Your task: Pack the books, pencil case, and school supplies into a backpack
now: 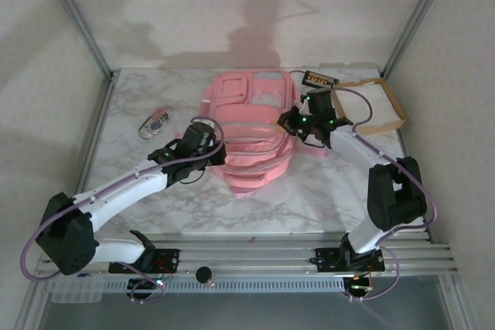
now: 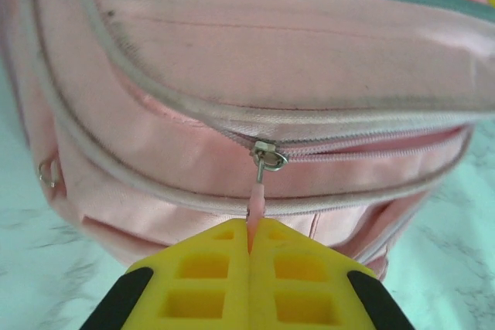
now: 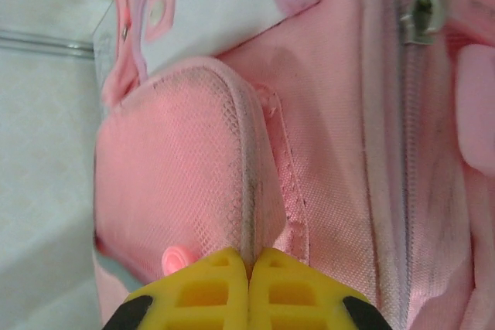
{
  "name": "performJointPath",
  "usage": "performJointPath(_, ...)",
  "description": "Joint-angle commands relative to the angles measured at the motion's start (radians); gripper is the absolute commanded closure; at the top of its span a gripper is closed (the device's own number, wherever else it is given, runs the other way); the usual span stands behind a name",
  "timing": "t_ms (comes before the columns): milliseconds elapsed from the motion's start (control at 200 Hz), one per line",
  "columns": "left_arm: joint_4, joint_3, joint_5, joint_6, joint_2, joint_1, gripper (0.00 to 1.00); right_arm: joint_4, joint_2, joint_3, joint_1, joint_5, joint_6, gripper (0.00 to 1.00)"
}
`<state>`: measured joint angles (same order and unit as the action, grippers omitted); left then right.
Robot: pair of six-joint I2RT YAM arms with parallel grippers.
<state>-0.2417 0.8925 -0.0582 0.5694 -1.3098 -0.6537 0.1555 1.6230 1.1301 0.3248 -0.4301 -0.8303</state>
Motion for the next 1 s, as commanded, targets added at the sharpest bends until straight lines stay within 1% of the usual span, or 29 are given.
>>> performJointPath(0,-0.009,0.007,0.037,0.047,-0.063,-0.027,1.0,-0.014,0.035,0.082,-0.038,0.055,0.069,1.0)
performJointPath(30,-0.007,0.023,0.049,0.047,-0.081,-0.034,1.0,-0.016,0.032,0.071,-0.038,0.041,0.062,1.0)
performJointPath(35,-0.007,0.025,0.051,0.047,-0.084,-0.034,1.0,-0.016,0.031,0.07,-0.038,0.039,0.06,0.98)
performJointPath(40,-0.007,0.027,0.054,0.047,-0.087,-0.036,1.0,-0.015,0.029,0.065,-0.038,0.037,0.059,0.93)
performJointPath(45,-0.007,0.03,0.056,0.047,-0.09,-0.036,1.0,-0.015,0.029,0.065,-0.038,0.037,0.059,0.93)
performJointPath(75,-0.008,0.042,0.069,0.047,-0.103,-0.038,1.0,-0.009,0.019,0.054,-0.038,0.032,0.06,0.76)
performJointPath(90,-0.01,0.046,0.074,0.047,-0.106,-0.038,1.0,-0.003,0.012,0.048,-0.038,0.032,0.062,0.7)
performJointPath(95,-0.01,0.048,0.075,0.048,-0.109,-0.038,1.0,0.001,0.008,0.044,-0.037,0.033,0.065,0.67)
performJointPath(160,-0.015,0.065,0.084,0.041,-0.124,-0.038,1.0,0.033,-0.023,0.021,-0.037,0.035,0.079,0.55)
performJointPath(190,-0.012,0.069,0.078,0.039,-0.127,-0.038,1.0,0.049,-0.044,-0.001,-0.038,0.041,0.08,0.47)
performJointPath(245,-0.004,0.065,0.069,0.04,-0.131,-0.04,1.0,0.042,-0.078,-0.05,-0.037,0.032,0.062,0.42)
performJointPath(300,-0.006,0.062,0.064,0.039,-0.137,-0.039,1.0,-0.023,-0.122,-0.139,-0.029,-0.007,0.003,0.37)
performJointPath(381,0.0,0.055,0.062,0.041,-0.14,-0.04,1.0,-0.131,-0.152,-0.225,0.014,-0.055,-0.086,0.34)
performJointPath(471,0.0,0.052,0.065,0.04,-0.141,-0.041,1.0,-0.208,-0.136,-0.24,0.068,-0.084,-0.159,0.32)
performJointPath(566,-0.007,0.051,0.071,0.039,-0.137,-0.041,1.0,-0.252,-0.122,-0.228,0.107,-0.057,-0.191,0.32)
performJointPath(636,-0.011,0.051,0.075,0.035,-0.131,-0.041,1.0,-0.253,-0.097,-0.201,0.11,-0.057,-0.204,0.33)
performJointPath(701,-0.015,0.054,0.082,0.032,-0.127,-0.041,1.0,-0.258,-0.087,-0.17,0.116,-0.057,-0.21,0.37)
performJointPath(791,-0.035,0.065,0.103,0.028,-0.13,-0.041,1.0,-0.21,-0.108,-0.124,0.142,-0.003,-0.189,0.42)
performJointPath(866,-0.039,0.069,0.106,0.026,-0.131,-0.041,1.0,-0.197,-0.119,-0.12,0.153,0.008,-0.205,0.53)
performJointPath(926,-0.035,0.069,0.101,0.025,-0.131,-0.04,1.0,-0.188,-0.12,-0.118,0.164,0.013,-0.209,0.53)
performJointPath(996,-0.036,0.072,0.105,0.021,-0.131,-0.041,1.0,-0.145,-0.127,-0.108,0.169,0.033,-0.198,0.49)
